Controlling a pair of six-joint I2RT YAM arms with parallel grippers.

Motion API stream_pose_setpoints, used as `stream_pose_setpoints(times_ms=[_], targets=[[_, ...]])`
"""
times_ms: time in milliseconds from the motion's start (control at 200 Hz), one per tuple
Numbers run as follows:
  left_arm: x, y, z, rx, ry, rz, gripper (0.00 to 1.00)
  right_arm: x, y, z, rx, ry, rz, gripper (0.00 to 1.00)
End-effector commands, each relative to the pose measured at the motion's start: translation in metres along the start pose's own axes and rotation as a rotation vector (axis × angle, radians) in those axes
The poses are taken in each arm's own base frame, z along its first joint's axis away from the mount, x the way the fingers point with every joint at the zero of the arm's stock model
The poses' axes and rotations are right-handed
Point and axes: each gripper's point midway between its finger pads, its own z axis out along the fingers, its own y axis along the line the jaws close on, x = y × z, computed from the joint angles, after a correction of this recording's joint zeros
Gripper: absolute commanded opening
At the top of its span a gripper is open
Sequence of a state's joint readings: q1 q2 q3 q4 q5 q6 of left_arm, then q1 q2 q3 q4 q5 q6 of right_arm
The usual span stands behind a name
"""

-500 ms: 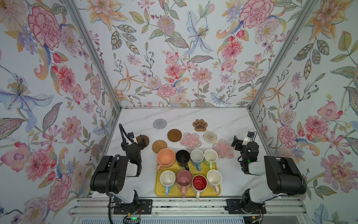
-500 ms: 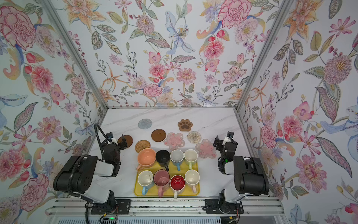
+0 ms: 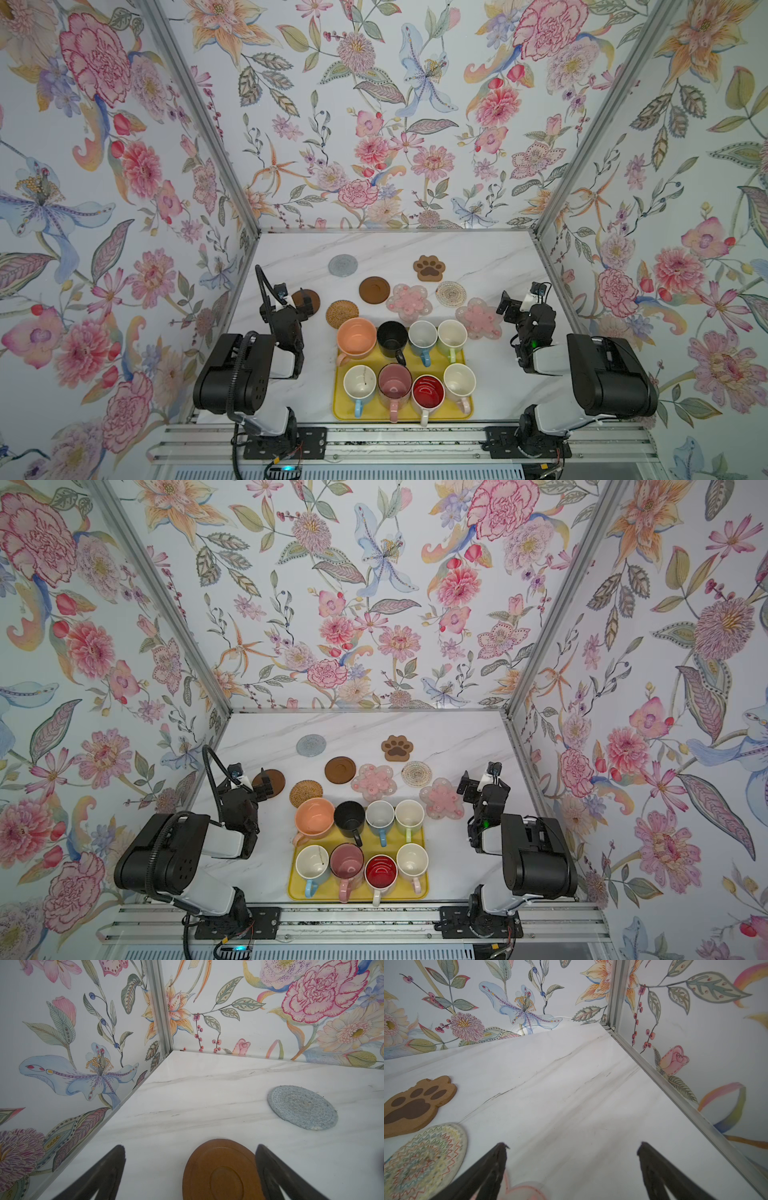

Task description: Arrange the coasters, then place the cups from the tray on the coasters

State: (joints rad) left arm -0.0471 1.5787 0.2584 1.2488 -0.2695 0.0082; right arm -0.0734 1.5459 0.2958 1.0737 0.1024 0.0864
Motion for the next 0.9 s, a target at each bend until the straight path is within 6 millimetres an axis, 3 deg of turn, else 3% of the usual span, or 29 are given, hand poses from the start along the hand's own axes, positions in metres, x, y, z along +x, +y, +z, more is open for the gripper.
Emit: stream_pose_setpoints(times_ms=[0,716,896], targets=[[0.0,-0.001,0.002,-0.01,0.002,0.017,0.99,-0.006,0.001,0.003,-0.009,-0.009,0.016,0.99],[-0.002,-0.001,0.001,-0.004,-0.004,0.018,0.99,-0.006,0.001,0.002,-0.015,-0.011,0.02,0.99],[-0.001,-0.009,-0.018,0.051,-0.06,0.042,0.99,-0.007,-0.001,-0.013,0.007,-0.074,0.016,0.99]])
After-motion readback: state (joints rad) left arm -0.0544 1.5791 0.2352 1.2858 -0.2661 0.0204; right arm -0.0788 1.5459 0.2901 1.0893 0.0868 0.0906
